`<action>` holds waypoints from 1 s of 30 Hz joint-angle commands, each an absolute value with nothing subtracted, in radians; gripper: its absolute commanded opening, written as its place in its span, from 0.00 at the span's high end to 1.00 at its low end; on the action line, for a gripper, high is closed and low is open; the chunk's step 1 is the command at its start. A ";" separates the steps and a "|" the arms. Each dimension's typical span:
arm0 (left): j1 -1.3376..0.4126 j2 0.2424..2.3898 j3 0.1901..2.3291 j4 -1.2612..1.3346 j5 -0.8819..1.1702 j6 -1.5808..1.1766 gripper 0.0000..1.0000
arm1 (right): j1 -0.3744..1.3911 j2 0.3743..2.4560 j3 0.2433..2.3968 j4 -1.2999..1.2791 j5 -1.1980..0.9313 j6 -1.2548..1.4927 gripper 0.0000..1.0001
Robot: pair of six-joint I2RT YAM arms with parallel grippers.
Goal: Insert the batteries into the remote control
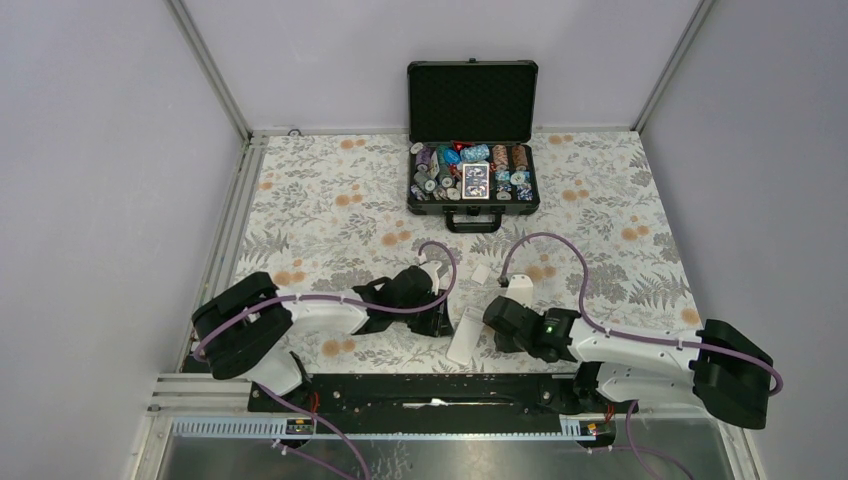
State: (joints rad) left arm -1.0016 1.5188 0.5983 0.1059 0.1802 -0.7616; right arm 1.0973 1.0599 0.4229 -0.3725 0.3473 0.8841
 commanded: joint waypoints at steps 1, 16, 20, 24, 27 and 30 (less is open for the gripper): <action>-1.012 1.508 0.559 0.044 0.184 -0.757 0.67 | 1.098 1.114 0.449 -0.460 0.336 0.898 0.73; -0.995 1.360 0.536 -0.031 0.111 -0.725 0.65 | 1.098 1.177 0.552 -0.519 0.390 0.830 1.00; -0.986 1.317 0.529 -0.045 0.106 -0.715 0.64 | 1.098 1.148 0.602 -0.573 0.428 0.790 1.00; -0.982 1.288 0.531 -0.053 0.111 -0.704 0.64 | 1.097 1.132 0.644 -0.582 0.455 0.701 1.00; -0.975 1.269 0.532 -0.058 0.118 -0.696 0.64 | 1.097 1.126 0.671 -0.563 0.451 0.609 1.00; -0.960 1.240 0.529 -0.054 0.137 -0.690 0.64 | 1.098 1.121 0.681 -0.483 0.362 0.492 1.00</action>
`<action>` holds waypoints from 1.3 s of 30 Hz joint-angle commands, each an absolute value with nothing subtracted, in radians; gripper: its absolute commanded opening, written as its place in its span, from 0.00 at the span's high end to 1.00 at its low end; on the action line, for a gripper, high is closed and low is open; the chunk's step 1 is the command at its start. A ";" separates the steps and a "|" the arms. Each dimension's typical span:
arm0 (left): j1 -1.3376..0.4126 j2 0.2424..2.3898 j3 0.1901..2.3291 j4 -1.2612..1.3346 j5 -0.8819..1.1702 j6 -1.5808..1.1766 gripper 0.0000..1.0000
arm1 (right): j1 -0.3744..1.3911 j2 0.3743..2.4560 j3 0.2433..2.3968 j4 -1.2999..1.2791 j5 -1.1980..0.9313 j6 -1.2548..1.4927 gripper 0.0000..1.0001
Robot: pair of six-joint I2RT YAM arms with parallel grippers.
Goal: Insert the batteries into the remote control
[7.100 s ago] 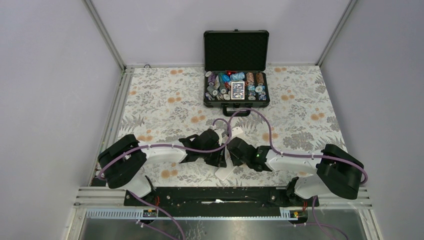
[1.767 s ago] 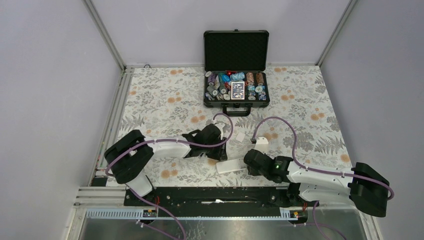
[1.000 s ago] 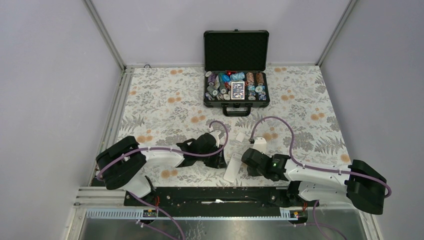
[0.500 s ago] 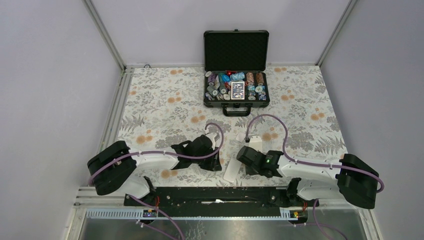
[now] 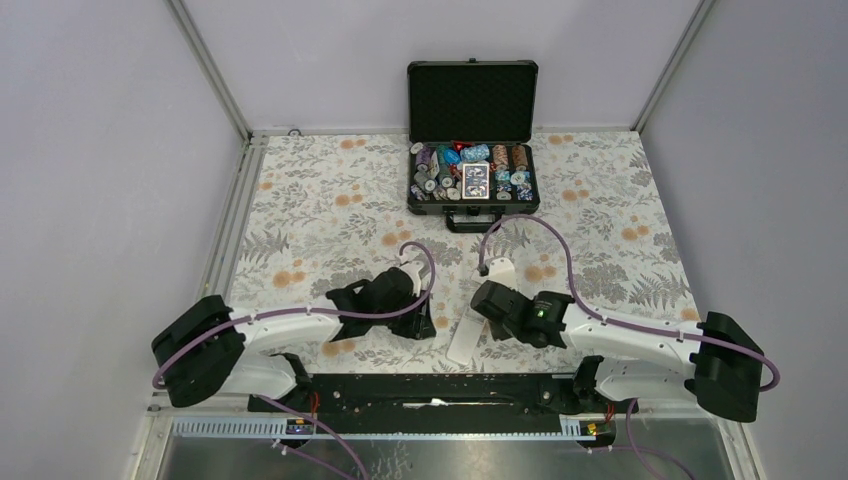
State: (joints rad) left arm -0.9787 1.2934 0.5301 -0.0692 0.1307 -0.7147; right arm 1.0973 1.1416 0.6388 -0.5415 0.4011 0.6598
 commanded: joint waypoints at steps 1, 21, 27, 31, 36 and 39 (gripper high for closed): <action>-0.952 1.230 0.528 -0.055 0.150 -0.687 0.64 | 1.097 1.129 0.696 -0.471 0.346 0.471 1.00; -0.863 1.132 0.490 -0.037 0.191 -0.662 0.62 | 0.969 1.380 0.925 -0.578 0.092 0.008 1.00; -0.826 1.126 0.467 -0.006 0.200 -0.657 0.62 | 0.967 1.474 0.951 -0.625 0.042 -0.074 1.00; -0.821 1.128 0.461 -0.003 0.203 -0.657 0.63 | 0.963 1.515 0.956 -0.626 0.046 -0.094 1.00; -0.818 1.133 0.456 -0.004 0.202 -0.657 0.63 | 0.958 1.547 0.956 -0.617 0.047 -0.105 1.00; -0.818 1.139 0.456 0.022 0.205 -0.657 0.63 | 0.955 1.550 0.954 -0.606 0.054 -0.108 1.00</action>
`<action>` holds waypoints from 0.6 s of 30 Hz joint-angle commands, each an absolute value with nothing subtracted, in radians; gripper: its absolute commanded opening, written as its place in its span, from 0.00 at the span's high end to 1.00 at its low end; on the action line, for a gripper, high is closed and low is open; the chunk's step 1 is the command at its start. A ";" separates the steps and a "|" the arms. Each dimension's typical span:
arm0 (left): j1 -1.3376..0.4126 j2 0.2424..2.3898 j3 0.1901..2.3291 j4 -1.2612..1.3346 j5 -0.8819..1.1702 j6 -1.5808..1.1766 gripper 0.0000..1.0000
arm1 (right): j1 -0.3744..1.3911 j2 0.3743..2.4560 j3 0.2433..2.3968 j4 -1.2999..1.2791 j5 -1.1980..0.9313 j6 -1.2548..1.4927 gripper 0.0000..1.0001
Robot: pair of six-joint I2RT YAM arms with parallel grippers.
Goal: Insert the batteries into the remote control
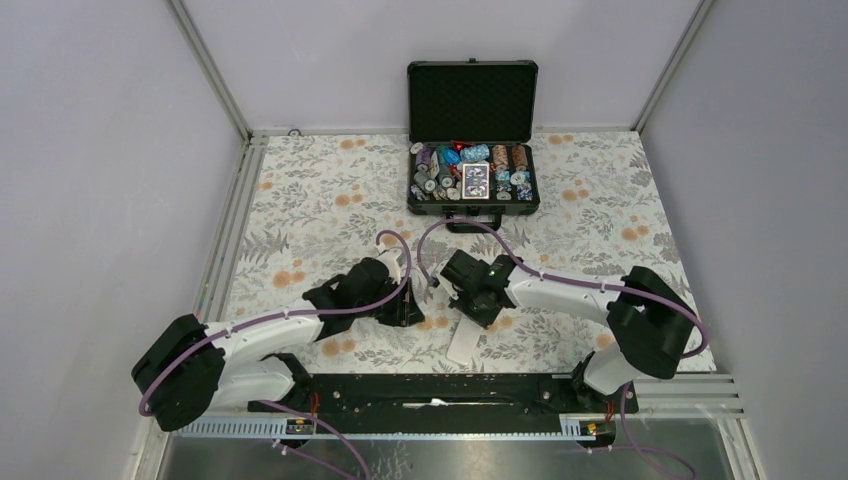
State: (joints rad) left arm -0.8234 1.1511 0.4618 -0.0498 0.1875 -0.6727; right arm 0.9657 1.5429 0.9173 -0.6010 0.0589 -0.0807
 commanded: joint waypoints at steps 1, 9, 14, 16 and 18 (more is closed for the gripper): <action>-0.817 1.143 0.458 0.023 0.207 -0.656 0.63 | 0.953 1.548 0.952 -0.601 0.058 -0.110 1.00; -0.816 1.173 0.466 0.037 0.227 -0.657 0.63 | 0.945 1.557 0.959 -0.580 0.069 -0.115 1.00; -0.816 1.167 0.466 0.029 0.222 -0.658 0.63 | 0.946 1.565 0.960 -0.572 0.089 -0.119 1.00; -0.816 1.165 0.466 0.028 0.221 -0.657 0.63 | 0.945 1.567 0.961 -0.565 0.095 -0.121 1.00; -0.816 1.164 0.466 0.028 0.221 -0.657 0.63 | 0.944 1.569 0.960 -0.564 0.105 -0.121 1.00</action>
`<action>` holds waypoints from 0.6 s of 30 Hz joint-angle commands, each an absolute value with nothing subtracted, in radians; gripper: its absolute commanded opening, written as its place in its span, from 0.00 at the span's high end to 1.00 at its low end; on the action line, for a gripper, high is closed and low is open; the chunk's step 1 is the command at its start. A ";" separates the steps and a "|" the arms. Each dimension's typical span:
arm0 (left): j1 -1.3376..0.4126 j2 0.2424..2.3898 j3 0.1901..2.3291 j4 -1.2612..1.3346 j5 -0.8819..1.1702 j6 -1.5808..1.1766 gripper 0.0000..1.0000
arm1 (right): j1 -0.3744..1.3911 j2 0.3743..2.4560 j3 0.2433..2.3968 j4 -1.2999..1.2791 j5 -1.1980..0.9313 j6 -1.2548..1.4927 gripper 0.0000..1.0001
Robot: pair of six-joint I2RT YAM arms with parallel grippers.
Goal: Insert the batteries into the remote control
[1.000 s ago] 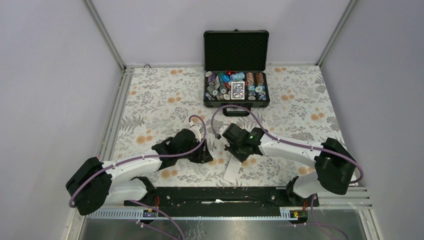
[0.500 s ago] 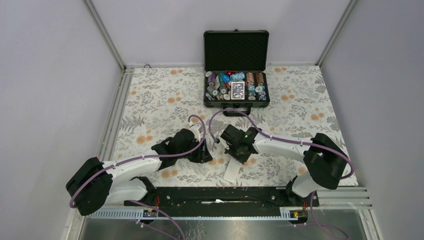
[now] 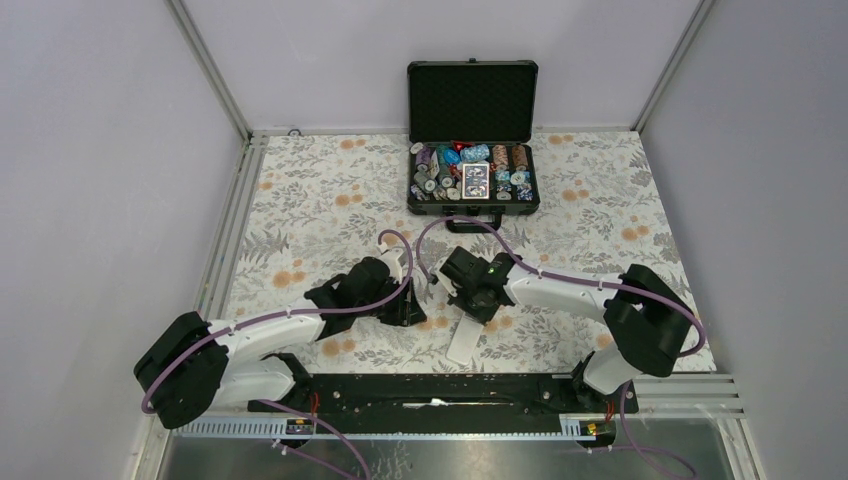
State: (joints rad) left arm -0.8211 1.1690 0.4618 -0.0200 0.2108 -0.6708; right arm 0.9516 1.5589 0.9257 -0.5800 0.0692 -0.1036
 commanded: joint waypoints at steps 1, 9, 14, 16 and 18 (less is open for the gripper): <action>-0.816 1.164 0.466 0.027 0.222 -0.658 0.63 | 0.945 1.571 0.960 -0.563 0.110 -0.121 1.00; -0.815 1.164 0.459 0.036 0.227 -0.662 0.63 | 0.945 1.579 0.961 -0.563 0.111 -0.128 1.00; -0.816 1.161 0.455 0.038 0.228 -0.664 0.63 | 0.945 1.593 0.968 -0.563 0.115 -0.127 1.00; -0.816 1.159 0.453 0.039 0.227 -0.665 0.63 | 0.946 1.594 0.969 -0.563 0.115 -0.129 1.00; -0.816 1.159 0.450 0.042 0.227 -0.666 0.63 | 0.945 1.597 0.971 -0.564 0.116 -0.128 1.00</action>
